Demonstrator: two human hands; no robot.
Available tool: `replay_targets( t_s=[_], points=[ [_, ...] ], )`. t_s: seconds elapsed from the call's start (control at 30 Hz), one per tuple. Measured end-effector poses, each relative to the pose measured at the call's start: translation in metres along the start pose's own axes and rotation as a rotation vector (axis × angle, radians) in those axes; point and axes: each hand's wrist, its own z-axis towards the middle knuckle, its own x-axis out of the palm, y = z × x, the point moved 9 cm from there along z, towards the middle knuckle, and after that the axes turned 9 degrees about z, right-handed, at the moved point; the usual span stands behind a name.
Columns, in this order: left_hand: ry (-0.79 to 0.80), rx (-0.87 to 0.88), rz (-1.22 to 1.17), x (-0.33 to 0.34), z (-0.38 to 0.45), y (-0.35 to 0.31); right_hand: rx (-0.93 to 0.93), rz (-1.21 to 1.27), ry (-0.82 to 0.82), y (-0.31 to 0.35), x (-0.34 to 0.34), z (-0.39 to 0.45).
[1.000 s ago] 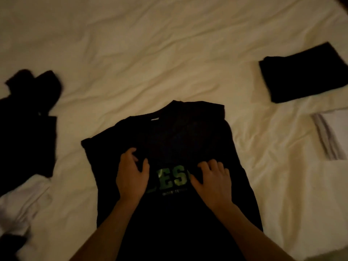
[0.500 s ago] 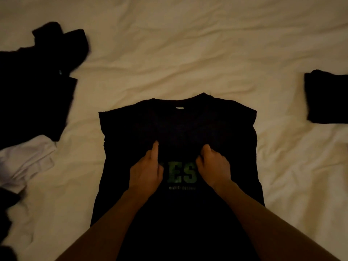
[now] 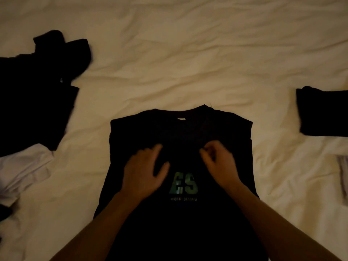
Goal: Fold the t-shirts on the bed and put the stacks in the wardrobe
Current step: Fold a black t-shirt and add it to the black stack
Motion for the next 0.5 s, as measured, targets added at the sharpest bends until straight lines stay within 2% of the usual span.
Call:
replay_targets(
  t_s=[0.07,0.1,0.13,0.2,0.27,0.3,0.37,0.43,0.5],
  points=[
    [-0.294,-0.170,0.047,-0.045,0.032,0.036,-0.042,0.003,-0.236,0.005,-0.042,0.026],
    [-0.334,-0.248,0.071,-0.059,0.051,0.054,-0.053,-0.064,-0.291,0.008,-0.058,0.042],
    [-0.267,-0.314,0.086,-0.066,0.072,0.071,-0.042,-0.175,-0.292,0.009,-0.069,0.059],
    [0.053,-0.357,0.125,-0.052,0.117,0.102,0.023,-0.410,-0.172,0.003,-0.079,0.095],
    [0.382,-0.370,0.069,-0.032,0.138,0.121,0.089,-0.522,0.004,-0.007,-0.079,0.124],
    [0.481,-0.368,0.013,-0.024,0.140,0.123,0.107,-0.535,0.104,-0.012,-0.074,0.132],
    [0.556,-0.291,-0.040,-0.014,0.141,0.112,0.086,-0.559,0.286,-0.016,-0.058,0.138],
    [0.432,-0.227,-0.145,-0.016,0.144,0.097,-0.003,-0.508,0.314,-0.013,-0.049,0.139],
    [0.207,-0.224,-0.244,-0.035,0.146,0.089,-0.056,-0.384,0.174,-0.007,-0.060,0.138]
  ],
)
